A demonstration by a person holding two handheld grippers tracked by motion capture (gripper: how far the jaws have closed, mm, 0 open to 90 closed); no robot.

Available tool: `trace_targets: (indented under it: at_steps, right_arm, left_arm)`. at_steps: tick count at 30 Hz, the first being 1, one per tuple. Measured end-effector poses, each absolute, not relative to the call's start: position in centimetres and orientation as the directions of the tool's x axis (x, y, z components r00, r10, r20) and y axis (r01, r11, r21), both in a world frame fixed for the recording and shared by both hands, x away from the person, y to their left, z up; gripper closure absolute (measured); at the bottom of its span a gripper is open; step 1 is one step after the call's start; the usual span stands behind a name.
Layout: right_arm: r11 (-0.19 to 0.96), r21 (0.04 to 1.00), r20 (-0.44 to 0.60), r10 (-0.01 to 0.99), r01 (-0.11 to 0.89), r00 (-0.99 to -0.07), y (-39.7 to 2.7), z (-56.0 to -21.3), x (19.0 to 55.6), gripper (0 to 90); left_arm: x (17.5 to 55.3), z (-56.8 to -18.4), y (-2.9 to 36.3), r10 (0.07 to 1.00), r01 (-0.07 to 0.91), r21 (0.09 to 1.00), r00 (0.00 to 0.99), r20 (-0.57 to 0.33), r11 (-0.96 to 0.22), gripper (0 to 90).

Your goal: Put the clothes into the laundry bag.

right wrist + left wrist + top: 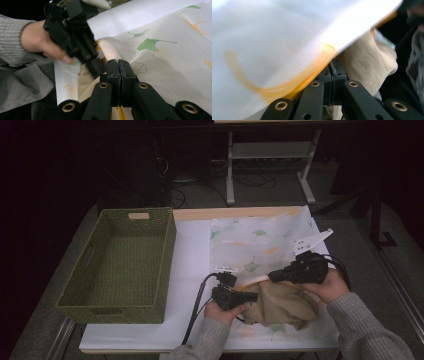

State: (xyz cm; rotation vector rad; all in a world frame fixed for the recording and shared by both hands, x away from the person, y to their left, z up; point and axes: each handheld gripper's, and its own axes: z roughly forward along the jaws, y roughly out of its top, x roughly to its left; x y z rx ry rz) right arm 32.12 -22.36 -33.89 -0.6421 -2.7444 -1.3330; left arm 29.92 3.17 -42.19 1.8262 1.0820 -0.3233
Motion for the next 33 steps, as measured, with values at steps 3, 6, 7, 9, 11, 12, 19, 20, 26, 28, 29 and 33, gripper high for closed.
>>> trace_targets:
  at_steps: [3,6,7,9,11,12,19,20,26,28,29,33]
  right_arm:
    - [0.545,0.754,0.19,0.353,0.367,-0.916,-22.5,-33.4,32.0,88.0]
    - [0.549,0.751,0.188,0.355,0.367,-0.916,-22.6,-33.4,32.0,88.0]
    - [0.552,0.748,0.188,0.356,0.369,-0.915,-22.7,-33.5,32.1,88.0]
    - [0.559,0.738,0.192,0.363,0.378,-0.912,-22.8,-33.8,32.2,88.0]
    - [0.556,0.736,0.2,0.366,0.386,-0.909,-22.9,-34.0,32.3,88.0]
    - [0.555,0.735,0.202,0.368,0.389,-0.908,-22.9,-34.0,32.4,88.0]
    - [0.557,0.73,0.204,0.376,0.396,-0.904,-23.0,-34.1,32.5,88.0]
    - [0.561,0.729,0.2,0.375,0.393,-0.905,-23.0,-34.2,32.5,88.0]
    - [0.564,0.725,0.196,0.382,0.396,-0.903,-23.4,-34.3,32.4,87.9]
    - [0.558,0.726,0.202,0.385,0.401,-0.901,-23.6,-34.3,32.5,87.9]
    - [0.556,0.728,0.204,0.383,0.401,-0.901,-23.6,-34.4,32.5,87.9]
    - [0.561,0.724,0.203,0.383,0.401,-0.901,-23.4,-34.4,32.5,87.9]
  left_arm:
    - [30.3,-42.3,3.4,0.557,0.783,0.612,0.56,-0.613,-0.113,89.1]
    - [30.4,-42.7,3.3,0.557,0.789,0.604,0.554,-0.619,-0.113,88.2]
    - [30.2,-42.7,3.3,0.558,0.785,0.608,0.56,-0.612,-0.121,87.5]
    - [29.8,-42.6,3.5,0.545,0.796,0.594,0.552,-0.631,-0.119,79.4]
    - [29.4,-42.4,3.8,0.553,0.792,0.597,0.558,-0.618,-0.132,64.2]
    - [29.2,-42.3,3.9,0.553,0.793,0.593,0.559,-0.617,-0.14,57.2]
    - [28.4,-42.8,4.5,0.544,0.818,0.545,0.546,-0.637,-0.182,38.5]
    - [28.4,-42.9,4.4,0.55,0.82,0.542,0.543,-0.635,-0.184,37.3]
    - [27.2,-42.1,5.3,0.552,0.812,0.566,0.541,-0.634,-0.145,34.4]
    - [26.8,-41.9,5.7,0.555,0.809,0.569,0.543,-0.63,-0.147,33.8]
    - [26.8,-41.9,5.8,0.564,0.812,0.562,0.541,-0.624,-0.156,33.6]
    - [26.5,-42.1,6.1,0.585,0.826,0.538,0.523,-0.621,-0.167,30.6]
